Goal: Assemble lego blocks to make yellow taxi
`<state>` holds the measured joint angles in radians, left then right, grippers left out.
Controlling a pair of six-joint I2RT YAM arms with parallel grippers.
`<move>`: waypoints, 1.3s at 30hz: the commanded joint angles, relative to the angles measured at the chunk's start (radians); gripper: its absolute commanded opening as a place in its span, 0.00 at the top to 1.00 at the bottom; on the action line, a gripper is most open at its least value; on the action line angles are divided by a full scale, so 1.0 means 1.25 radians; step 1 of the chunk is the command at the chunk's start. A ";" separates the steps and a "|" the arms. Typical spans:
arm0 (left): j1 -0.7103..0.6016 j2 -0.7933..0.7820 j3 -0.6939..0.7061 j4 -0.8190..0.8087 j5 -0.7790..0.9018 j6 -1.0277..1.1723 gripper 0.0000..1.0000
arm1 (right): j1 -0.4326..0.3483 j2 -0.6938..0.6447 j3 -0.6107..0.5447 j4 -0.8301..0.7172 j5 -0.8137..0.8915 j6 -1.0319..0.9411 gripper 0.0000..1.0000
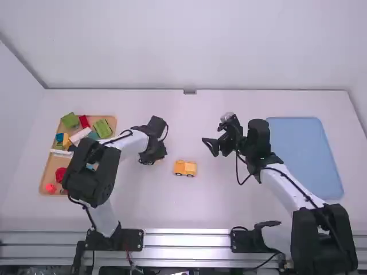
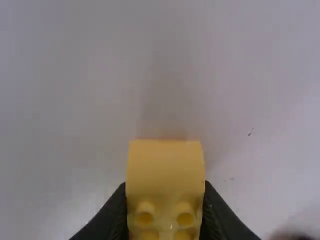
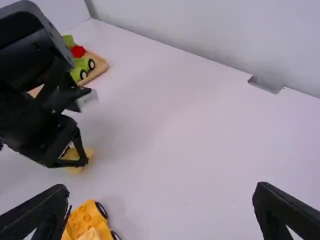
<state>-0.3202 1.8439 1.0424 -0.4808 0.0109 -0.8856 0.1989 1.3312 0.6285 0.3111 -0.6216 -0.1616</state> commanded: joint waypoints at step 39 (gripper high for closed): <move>0.005 0.009 0.025 -0.135 0.090 -0.853 0.01 | -0.002 -0.018 -0.002 -0.003 -0.005 0.000 0.02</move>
<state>-0.3199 1.8450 1.0271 -0.6254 0.1371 -1.9812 0.1989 1.3312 0.6289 0.3042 -0.6216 -0.1619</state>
